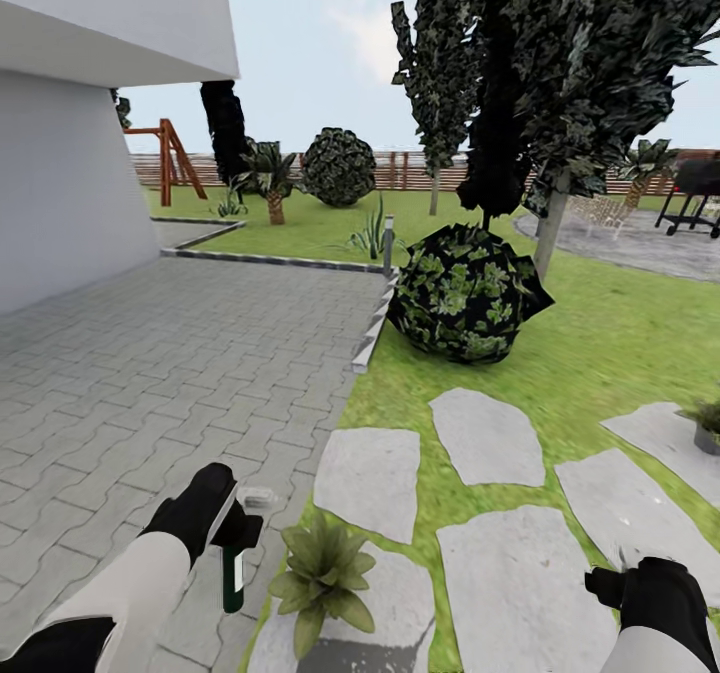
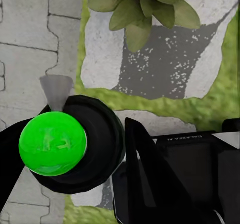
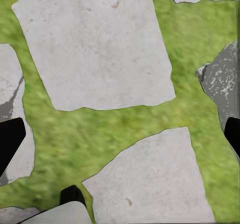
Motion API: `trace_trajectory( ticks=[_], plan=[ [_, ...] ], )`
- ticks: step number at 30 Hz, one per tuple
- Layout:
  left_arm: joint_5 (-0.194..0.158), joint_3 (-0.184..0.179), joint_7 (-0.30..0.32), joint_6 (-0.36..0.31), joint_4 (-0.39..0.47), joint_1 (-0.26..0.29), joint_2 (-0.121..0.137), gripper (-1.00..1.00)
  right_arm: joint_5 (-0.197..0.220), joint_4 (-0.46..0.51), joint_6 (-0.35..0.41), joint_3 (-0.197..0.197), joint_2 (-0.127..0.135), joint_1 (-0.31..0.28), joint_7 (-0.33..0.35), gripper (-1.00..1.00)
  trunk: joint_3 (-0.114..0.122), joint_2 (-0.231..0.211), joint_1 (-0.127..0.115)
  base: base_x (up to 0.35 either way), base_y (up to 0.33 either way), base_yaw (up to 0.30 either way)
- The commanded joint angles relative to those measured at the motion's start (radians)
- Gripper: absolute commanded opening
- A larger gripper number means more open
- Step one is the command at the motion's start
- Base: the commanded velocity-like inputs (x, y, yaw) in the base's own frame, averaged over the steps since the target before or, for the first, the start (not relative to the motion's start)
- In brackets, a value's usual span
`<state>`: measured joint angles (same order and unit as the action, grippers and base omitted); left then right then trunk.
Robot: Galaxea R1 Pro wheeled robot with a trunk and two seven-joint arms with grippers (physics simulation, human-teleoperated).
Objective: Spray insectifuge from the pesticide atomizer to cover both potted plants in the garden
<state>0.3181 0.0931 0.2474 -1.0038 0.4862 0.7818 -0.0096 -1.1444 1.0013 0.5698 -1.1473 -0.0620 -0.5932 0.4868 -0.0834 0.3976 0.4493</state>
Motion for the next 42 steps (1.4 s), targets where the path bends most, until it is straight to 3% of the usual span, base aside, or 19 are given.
trace_trajectory(
  ticks=[1, 15, 27, 37, 42],
  plan=[
    [0.010, 0.008, 0.008, -0.004, 0.002, 0.001, -0.001, -1.00, -0.011, 0.002, -0.001, -0.003, -0.001, -0.002, 0.009, 1.00, -0.002, 0.002, 0.001, 0.000, 0.000, -0.246],
    [0.014, 0.007, 0.009, -0.005, -0.070, 0.000, -0.005, -1.00, -0.011, -0.003, -0.001, -0.003, -0.001, -0.002, 0.009, 1.00, -0.001, 0.002, 0.001, 0.000, 0.000, -0.084],
    [0.015, 0.003, 0.009, -0.004, -0.076, -0.003, -0.005, -1.00, -0.012, -0.003, -0.001, -0.003, 0.001, -0.002, 0.009, 1.00, -0.001, 0.002, 0.001, 0.000, 0.000, -0.278],
    [0.016, -0.001, 0.008, -0.004, -0.088, -0.007, 0.000, -1.00, -0.013, -0.005, -0.002, -0.003, 0.000, -0.002, 0.010, 1.00, -0.001, 0.002, 0.001, 0.000, 0.000, -0.034],
    [0.016, -0.002, 0.009, -0.004, -0.089, -0.018, 0.000, -1.00, -0.014, -0.101, -0.002, -0.003, 0.000, -0.002, 0.010, 1.00, -0.001, 0.002, 0.001, 0.000, 0.000, 0.000]
  ],
)
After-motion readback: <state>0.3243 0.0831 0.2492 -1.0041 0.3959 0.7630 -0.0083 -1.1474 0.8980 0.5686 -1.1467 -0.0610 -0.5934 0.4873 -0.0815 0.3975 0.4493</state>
